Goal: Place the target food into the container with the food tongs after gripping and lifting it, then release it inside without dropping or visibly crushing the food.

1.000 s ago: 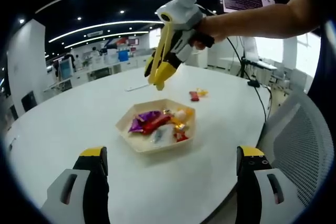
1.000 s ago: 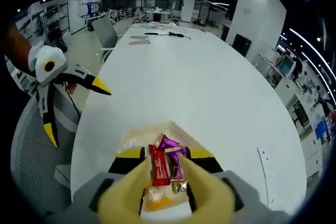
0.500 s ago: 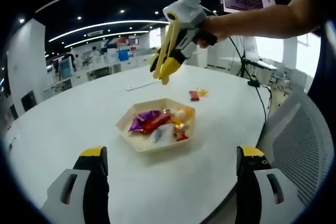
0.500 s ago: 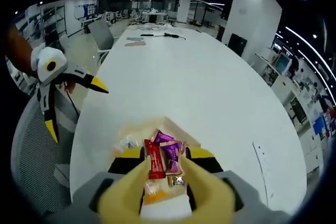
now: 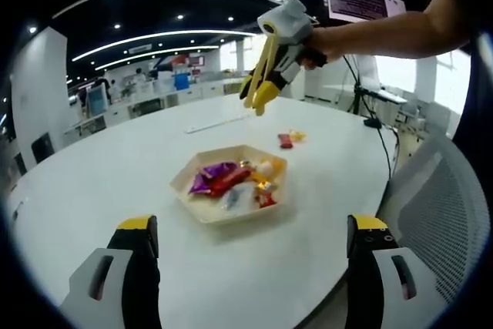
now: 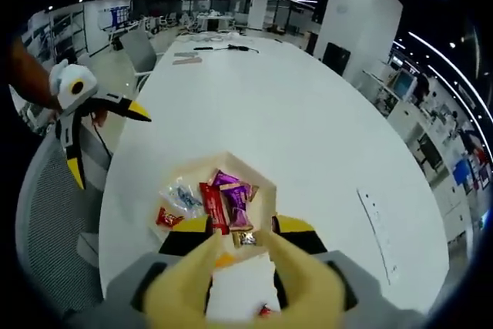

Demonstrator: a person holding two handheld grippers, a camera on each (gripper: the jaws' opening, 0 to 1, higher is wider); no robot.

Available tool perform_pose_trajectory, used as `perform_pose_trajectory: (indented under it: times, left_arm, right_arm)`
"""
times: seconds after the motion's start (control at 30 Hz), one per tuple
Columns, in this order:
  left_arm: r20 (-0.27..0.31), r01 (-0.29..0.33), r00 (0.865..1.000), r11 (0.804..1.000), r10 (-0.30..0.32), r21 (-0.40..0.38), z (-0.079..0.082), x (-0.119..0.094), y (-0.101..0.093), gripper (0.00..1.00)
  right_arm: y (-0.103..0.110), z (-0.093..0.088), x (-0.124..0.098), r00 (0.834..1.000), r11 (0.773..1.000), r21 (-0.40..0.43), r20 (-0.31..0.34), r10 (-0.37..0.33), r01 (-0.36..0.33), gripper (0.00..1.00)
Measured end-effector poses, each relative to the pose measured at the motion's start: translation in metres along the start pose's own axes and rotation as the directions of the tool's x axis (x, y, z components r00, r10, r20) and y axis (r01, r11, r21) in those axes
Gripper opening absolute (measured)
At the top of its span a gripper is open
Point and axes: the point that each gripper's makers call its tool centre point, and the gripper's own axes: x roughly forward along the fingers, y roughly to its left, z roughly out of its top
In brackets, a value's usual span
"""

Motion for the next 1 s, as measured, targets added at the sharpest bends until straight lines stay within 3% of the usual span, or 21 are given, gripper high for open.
perform_pose_trajectory:
  times: [0.87,1.0]
  left_arm:
    - [-0.003,0.002,1.0,1.0,-0.002,-0.001,-0.001,0.001,0.0,0.98]
    - [-0.004,0.004,1.0,1.0,-0.004,0.0,-0.001,0.0,-0.001,0.98]
  right_arm:
    - [-0.04,-0.068,-0.052,0.994,0.986,0.125,-0.034,-0.107,0.11,0.3]
    - [-0.044,-0.075,-0.057,0.994,0.986,0.127,-0.015,-0.106,0.107,0.3]
